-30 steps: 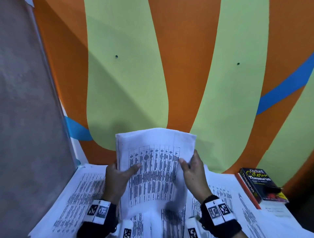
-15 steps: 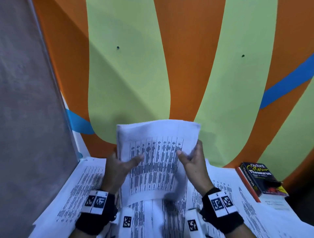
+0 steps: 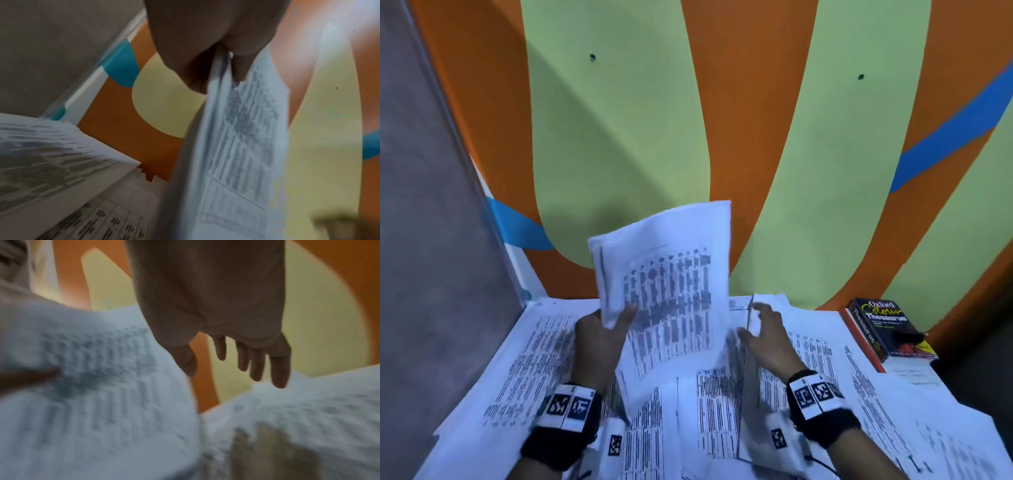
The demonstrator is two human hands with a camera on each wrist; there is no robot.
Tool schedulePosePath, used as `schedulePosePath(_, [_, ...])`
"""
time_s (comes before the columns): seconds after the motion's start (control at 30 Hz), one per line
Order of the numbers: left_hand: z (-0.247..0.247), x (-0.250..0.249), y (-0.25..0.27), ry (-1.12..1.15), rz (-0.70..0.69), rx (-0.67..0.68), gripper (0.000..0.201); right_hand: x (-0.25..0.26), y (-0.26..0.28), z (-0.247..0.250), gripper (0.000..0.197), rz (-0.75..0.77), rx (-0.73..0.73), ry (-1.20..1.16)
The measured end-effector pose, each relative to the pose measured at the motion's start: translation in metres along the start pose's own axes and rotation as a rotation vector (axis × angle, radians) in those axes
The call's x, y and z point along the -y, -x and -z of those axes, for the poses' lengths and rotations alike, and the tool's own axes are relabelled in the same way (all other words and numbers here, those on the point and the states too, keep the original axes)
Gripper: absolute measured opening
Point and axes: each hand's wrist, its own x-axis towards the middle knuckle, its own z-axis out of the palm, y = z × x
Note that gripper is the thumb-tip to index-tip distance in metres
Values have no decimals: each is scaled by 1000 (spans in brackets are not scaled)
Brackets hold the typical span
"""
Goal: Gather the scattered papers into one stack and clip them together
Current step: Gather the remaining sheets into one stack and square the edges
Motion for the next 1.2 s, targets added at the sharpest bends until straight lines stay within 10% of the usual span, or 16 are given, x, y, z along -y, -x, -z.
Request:
schedulePosePath(0.2, [37, 16, -4, -8, -95, -168, 50, -97, 2, 46, 99, -556, -113, 396])
schedulePosePath(0.4, [40, 9, 0, -21, -105, -241, 38, -122, -1, 45, 128, -640, -67, 483])
schedulePosePath(0.5, [41, 9, 3, -83, -79, -227, 53, -121, 1, 49, 115, -657, -153, 316])
schedulePosePath(0.7, [51, 19, 6, -1, -3, -234, 47, -115, 15, 94, 13, -356, -339, -69])
schedulePosePath(0.87, [61, 20, 7, -11, 63, -270, 49, -110, 11, 145, 28, -368, -228, -588])
schedulePosePath(0.97, [59, 20, 6, -28, 49, -278, 52, -106, 2, 125, 50, -453, -162, -532])
schedulePosePath(1.2, [61, 29, 11, -78, 42, -270, 49, -92, -8, 15, 29, -404, -63, -130])
